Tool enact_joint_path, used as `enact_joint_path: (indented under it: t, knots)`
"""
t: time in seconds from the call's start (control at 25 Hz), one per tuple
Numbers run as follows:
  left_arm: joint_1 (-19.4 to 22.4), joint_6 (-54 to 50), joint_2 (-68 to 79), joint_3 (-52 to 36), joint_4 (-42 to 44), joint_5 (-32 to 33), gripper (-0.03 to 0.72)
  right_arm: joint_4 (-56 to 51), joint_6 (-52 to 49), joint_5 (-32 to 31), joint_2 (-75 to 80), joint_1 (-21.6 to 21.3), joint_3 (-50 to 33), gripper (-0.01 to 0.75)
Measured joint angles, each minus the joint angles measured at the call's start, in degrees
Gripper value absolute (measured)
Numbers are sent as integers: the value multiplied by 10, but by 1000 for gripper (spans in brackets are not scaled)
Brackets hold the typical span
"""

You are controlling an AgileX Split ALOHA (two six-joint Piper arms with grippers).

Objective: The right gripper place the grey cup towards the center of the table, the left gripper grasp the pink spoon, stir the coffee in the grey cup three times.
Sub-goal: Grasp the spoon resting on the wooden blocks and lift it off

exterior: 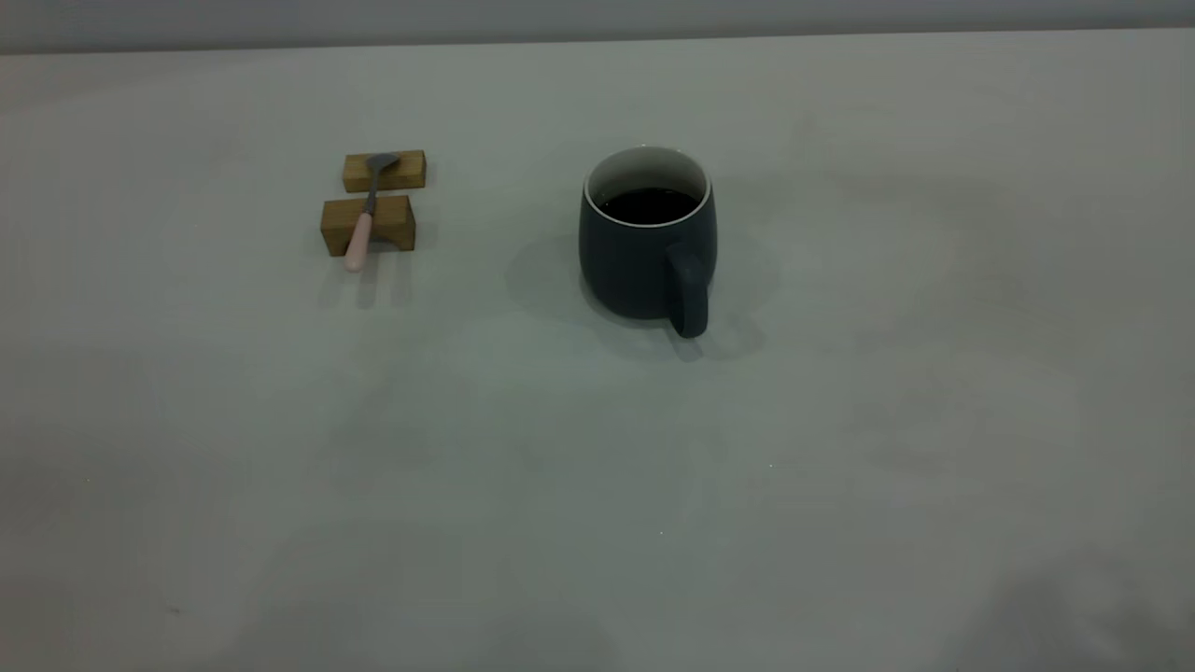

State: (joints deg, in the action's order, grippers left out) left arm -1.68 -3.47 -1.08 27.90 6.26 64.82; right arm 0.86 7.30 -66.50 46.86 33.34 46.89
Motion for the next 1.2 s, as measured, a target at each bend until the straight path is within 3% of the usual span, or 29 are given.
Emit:
enact_joint_path:
  t: [0.12,0.28,0.56,0.76,1.2]
  knots:
    - [0,0,0,0,0,0,476,-9,-1,49,-118,-70,-73,662]
    - [0,0,0,0,0,0,476,-28,-1,69,-267,-165,-145,649]
    - [0,0,0,0,0,0,476,-39,-6,70,-407,-295,-184,642]
    - [0,0,0,0,0,0,476,-41,-8,59,-449,-338,-184,636]
    - [0,0,0,0,0,0,476,-41,-18,21,-458,-346,-200,626]
